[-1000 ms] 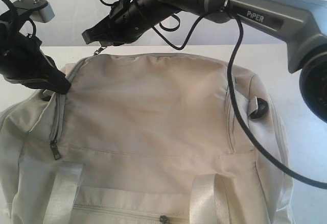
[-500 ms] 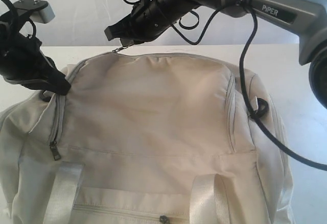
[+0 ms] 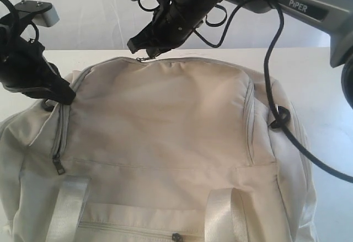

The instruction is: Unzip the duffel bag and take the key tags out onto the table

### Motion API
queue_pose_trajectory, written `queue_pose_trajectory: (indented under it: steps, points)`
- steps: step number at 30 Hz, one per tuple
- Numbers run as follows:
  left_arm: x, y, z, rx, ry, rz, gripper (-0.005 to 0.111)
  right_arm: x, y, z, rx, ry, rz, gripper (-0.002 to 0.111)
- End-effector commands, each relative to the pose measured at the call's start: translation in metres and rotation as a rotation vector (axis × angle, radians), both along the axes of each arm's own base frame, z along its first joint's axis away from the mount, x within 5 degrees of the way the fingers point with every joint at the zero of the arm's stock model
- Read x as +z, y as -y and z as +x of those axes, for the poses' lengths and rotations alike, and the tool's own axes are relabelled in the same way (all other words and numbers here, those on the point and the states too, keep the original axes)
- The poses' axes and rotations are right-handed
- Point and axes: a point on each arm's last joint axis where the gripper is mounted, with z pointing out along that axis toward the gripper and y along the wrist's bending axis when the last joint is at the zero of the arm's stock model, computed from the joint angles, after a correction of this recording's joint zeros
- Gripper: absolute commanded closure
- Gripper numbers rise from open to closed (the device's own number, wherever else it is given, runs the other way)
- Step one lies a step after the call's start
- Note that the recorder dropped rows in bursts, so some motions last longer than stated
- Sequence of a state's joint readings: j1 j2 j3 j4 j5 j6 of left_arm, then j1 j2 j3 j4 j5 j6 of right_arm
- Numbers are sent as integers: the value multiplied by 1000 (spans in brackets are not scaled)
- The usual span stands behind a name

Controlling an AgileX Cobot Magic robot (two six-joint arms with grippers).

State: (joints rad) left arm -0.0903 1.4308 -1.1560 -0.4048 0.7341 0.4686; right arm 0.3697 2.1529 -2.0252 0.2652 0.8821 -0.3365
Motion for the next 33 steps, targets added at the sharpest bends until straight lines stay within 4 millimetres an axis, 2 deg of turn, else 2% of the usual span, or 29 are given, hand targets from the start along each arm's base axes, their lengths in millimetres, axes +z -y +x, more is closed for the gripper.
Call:
queue_pose_trajectory:
  steps: [1, 12, 23, 33]
  points:
    - [1, 1, -6, -19, -32, -1, 107, 8, 20, 1, -37, -15, -47, 108]
    - [1, 1, -6, -16, -33, -3, 107, 20, 59, -6, -84, -114, -123, 108]
    - [1, 1, -6, -16, -33, -3, 107, 42, 87, -13, -167, -95, -183, 108]
    - [1, 1, -6, -16, -33, -3, 107, 61, 131, -21, -285, -120, -230, 108]
